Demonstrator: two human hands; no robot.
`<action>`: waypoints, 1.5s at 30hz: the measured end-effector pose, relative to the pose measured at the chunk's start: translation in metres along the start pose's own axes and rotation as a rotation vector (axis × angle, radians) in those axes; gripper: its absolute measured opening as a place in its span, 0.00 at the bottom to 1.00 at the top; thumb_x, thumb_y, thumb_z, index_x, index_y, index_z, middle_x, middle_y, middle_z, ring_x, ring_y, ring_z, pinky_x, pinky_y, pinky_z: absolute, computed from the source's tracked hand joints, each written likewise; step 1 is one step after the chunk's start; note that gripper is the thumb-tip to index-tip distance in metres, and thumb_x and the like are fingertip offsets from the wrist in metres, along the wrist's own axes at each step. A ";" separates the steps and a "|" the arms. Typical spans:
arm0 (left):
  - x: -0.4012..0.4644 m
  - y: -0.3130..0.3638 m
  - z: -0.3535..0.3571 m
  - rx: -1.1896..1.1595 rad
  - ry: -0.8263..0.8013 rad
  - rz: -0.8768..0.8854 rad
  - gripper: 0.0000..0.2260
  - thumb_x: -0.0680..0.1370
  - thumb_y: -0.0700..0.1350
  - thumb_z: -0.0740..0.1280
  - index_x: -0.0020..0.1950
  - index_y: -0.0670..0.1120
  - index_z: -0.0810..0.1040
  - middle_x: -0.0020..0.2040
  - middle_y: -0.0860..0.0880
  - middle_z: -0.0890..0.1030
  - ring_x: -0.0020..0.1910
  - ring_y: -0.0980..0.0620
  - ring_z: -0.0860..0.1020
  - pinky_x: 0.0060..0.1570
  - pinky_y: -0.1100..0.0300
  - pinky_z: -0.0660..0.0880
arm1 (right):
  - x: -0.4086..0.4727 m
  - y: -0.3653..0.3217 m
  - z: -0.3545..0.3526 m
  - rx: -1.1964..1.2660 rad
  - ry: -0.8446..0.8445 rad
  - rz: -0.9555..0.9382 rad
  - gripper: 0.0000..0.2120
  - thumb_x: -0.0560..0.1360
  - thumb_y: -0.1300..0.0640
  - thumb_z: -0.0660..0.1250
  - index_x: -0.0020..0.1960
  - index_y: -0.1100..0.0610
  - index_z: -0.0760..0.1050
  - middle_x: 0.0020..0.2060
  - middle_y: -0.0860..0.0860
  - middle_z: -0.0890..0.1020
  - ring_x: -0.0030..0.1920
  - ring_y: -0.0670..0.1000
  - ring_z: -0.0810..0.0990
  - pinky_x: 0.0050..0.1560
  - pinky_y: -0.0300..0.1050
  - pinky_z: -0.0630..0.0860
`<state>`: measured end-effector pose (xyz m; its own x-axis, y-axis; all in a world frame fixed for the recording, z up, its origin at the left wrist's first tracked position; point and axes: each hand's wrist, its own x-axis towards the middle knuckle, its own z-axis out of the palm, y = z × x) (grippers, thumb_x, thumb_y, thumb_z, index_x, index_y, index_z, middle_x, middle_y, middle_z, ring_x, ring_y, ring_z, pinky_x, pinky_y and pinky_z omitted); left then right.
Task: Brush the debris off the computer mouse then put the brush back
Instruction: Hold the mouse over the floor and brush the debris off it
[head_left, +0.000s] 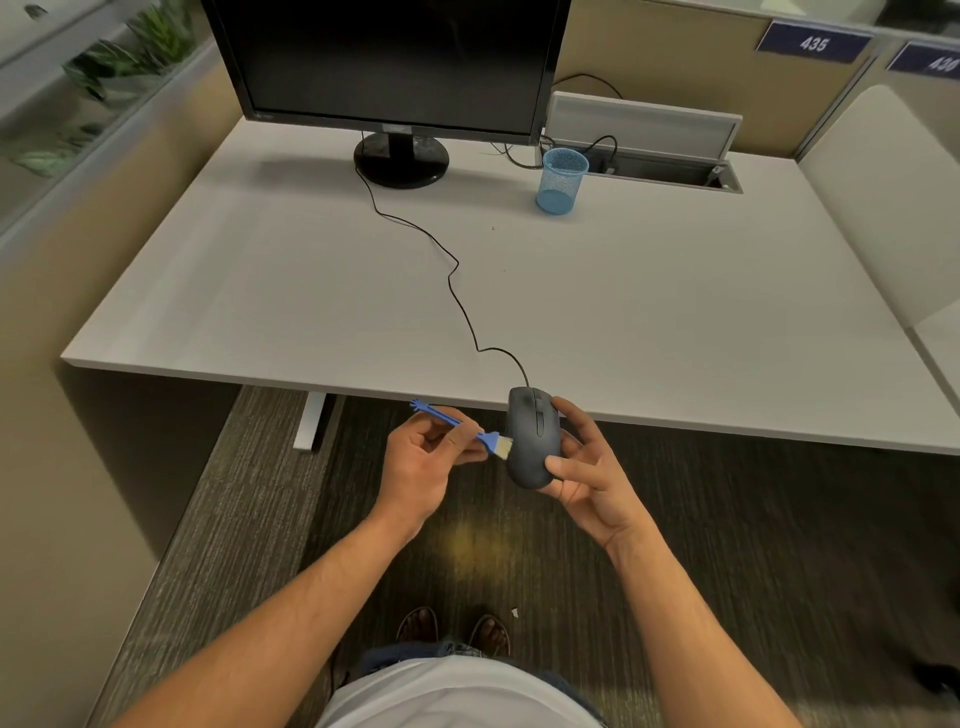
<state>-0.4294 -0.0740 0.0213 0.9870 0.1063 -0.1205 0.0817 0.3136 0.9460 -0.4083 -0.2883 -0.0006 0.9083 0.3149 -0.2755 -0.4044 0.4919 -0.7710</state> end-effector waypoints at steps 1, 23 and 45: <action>0.004 0.003 0.000 -0.003 0.007 0.008 0.10 0.73 0.46 0.72 0.50 0.42 0.81 0.45 0.44 0.86 0.48 0.45 0.85 0.46 0.54 0.83 | -0.001 0.000 0.001 -0.001 -0.009 0.005 0.37 0.65 0.70 0.76 0.71 0.52 0.74 0.66 0.55 0.80 0.67 0.62 0.78 0.50 0.58 0.83; -0.002 -0.006 0.006 -0.021 -0.022 -0.039 0.08 0.72 0.45 0.72 0.50 0.44 0.81 0.45 0.45 0.86 0.48 0.45 0.85 0.44 0.57 0.82 | -0.004 0.002 -0.005 -0.056 -0.008 0.002 0.39 0.63 0.66 0.78 0.73 0.52 0.72 0.67 0.55 0.79 0.68 0.62 0.78 0.51 0.59 0.83; -0.025 -0.018 0.014 -0.006 -0.064 -0.098 0.10 0.72 0.43 0.72 0.51 0.42 0.81 0.46 0.45 0.85 0.50 0.45 0.85 0.44 0.58 0.82 | 0.005 -0.004 -0.003 -0.011 0.058 -0.048 0.32 0.67 0.71 0.73 0.67 0.48 0.78 0.63 0.53 0.82 0.65 0.60 0.80 0.48 0.56 0.83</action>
<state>-0.4540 -0.0953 0.0112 0.9811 0.0141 -0.1928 0.1778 0.3255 0.9287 -0.4017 -0.2914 -0.0006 0.9314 0.2432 -0.2707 -0.3593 0.4962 -0.7904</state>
